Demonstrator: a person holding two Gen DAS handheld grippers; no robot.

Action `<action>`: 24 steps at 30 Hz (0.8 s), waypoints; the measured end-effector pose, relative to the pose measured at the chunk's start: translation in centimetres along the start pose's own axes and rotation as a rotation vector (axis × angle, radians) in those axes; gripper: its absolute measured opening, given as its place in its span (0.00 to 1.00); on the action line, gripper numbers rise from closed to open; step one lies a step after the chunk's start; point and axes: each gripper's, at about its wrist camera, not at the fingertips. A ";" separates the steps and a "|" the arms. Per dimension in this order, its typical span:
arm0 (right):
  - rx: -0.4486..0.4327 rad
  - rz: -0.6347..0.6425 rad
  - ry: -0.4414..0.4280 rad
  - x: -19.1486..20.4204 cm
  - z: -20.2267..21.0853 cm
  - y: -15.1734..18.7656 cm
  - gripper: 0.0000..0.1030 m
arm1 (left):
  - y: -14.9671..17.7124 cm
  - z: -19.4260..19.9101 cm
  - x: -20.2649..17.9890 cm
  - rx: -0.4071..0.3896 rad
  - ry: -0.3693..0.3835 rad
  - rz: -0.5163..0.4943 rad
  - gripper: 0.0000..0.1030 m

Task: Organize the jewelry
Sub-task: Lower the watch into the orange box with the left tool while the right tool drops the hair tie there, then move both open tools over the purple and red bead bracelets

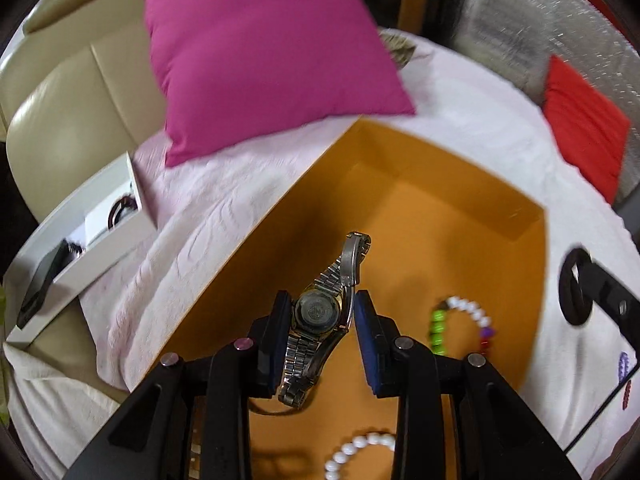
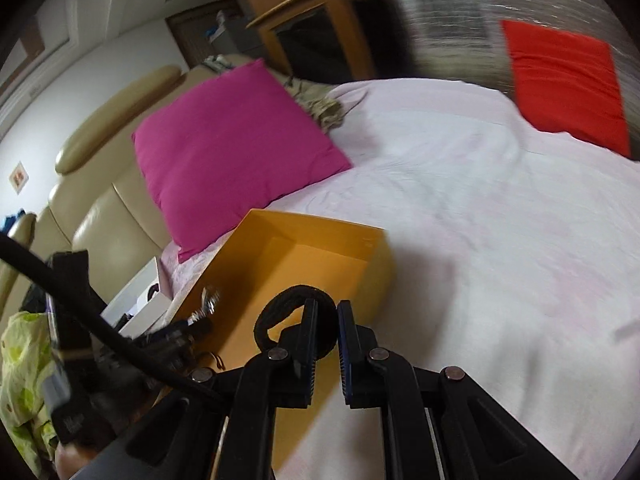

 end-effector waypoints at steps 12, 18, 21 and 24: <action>0.115 0.022 0.079 2.1 -8.0 -1.0 0.14 | 0.3 -2.6 0.6 0.096 -0.061 0.008 0.33; 0.059 -0.067 0.051 -0.3 -6.1 -1.2 0.24 | 0.1 -1.1 -0.4 0.030 -0.107 -0.023 0.48; 0.017 -0.074 0.053 -1.7 -3.8 -1.1 0.24 | 0.1 -0.2 -1.5 -0.010 -0.104 -0.044 0.48; -0.019 -0.115 0.056 -4.1 -1.2 -0.7 0.24 | 0.1 1.1 -2.9 -0.061 -0.086 -0.058 0.48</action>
Point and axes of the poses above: each gripper's, at about its wrist camera, not at the fingertips, and z roughly against the way its jaws point, x to its left, y to its underside, and after that the axes turned 5 degrees about -x, right-handed
